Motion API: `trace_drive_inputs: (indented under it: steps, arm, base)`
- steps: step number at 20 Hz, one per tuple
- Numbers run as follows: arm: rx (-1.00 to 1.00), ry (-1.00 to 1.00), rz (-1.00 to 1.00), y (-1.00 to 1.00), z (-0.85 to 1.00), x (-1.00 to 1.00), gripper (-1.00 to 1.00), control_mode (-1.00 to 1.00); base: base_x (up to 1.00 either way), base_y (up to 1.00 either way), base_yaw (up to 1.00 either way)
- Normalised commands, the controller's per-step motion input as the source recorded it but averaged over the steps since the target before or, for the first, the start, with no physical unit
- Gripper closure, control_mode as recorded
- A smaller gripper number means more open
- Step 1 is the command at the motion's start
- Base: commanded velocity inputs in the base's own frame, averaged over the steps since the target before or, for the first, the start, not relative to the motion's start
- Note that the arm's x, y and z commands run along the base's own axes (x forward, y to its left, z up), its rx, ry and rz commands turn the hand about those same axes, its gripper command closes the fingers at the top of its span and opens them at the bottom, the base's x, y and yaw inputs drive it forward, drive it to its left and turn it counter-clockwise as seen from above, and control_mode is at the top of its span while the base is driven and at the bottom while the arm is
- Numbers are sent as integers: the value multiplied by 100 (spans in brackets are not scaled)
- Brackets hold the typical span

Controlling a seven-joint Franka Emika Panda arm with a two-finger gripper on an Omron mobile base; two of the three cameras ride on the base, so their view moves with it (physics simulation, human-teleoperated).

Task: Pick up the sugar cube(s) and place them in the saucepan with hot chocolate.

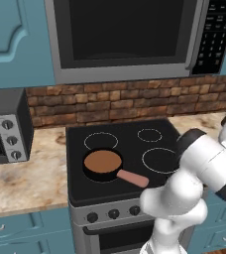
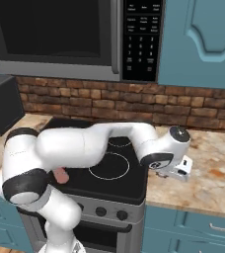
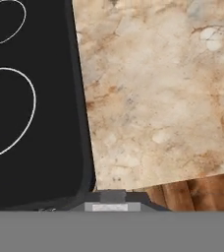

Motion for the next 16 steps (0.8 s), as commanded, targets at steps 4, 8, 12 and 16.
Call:
trace_drive_inputs:
  steps: [4, 8, 12, 16]
  arm:
    - [-18, -22, 1, 100, 74, -70, 100, -100]
    - [-12, 1, 7, 100, 79, -14, 100, -100]
    - [-7, 9, 10, 100, 60, 0, 100, -100]
    - [-3, 6, 7, 100, 23, 0, 100, -100]
  base:
    - [0, 0, 0]
    - [0, 0, 0]
    - [0, 0, 0]
    - [0, 0, 0]
